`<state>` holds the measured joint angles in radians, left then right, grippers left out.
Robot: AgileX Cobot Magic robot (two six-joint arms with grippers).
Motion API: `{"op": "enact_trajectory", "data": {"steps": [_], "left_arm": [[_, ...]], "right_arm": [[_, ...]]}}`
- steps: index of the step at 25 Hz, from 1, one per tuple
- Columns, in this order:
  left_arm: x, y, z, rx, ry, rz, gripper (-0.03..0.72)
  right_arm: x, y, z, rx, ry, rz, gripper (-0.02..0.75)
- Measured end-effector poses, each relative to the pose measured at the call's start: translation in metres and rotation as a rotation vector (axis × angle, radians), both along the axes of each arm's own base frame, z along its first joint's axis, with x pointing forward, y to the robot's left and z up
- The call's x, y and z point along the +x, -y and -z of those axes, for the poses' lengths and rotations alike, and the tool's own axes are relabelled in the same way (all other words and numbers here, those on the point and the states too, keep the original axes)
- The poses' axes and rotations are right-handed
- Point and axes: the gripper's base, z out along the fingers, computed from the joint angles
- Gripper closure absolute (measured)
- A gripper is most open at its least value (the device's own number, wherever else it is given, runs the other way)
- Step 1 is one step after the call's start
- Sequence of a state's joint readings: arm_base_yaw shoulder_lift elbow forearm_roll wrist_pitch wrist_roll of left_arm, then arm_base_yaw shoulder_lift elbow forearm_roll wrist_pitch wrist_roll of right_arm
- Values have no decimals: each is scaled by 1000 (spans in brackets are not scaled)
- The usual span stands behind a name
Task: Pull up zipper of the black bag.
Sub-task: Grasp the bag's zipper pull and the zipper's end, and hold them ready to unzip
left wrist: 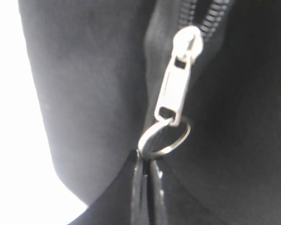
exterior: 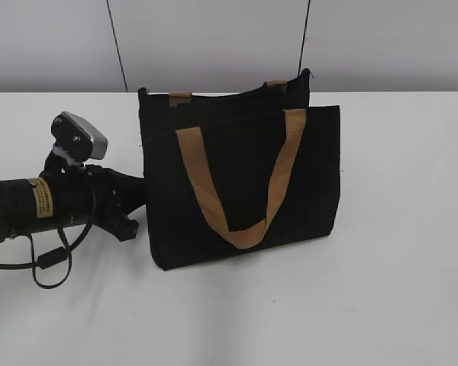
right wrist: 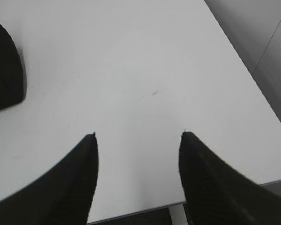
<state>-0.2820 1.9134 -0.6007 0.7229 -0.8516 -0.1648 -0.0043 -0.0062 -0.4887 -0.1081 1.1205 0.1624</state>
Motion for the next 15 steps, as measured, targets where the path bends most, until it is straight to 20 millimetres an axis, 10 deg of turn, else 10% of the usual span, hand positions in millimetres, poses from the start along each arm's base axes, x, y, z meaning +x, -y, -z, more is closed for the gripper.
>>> {"op": "enact_trajectory", "data": {"steps": [6, 15], "left_arm": [[0, -1, -4, 17, 5, -7, 697], [-8, -12, -76, 85, 169, -70, 697]], "right_arm": [[0, 0, 0, 0, 1, 0, 306], [0, 0, 0, 0, 1, 0, 306]]}}
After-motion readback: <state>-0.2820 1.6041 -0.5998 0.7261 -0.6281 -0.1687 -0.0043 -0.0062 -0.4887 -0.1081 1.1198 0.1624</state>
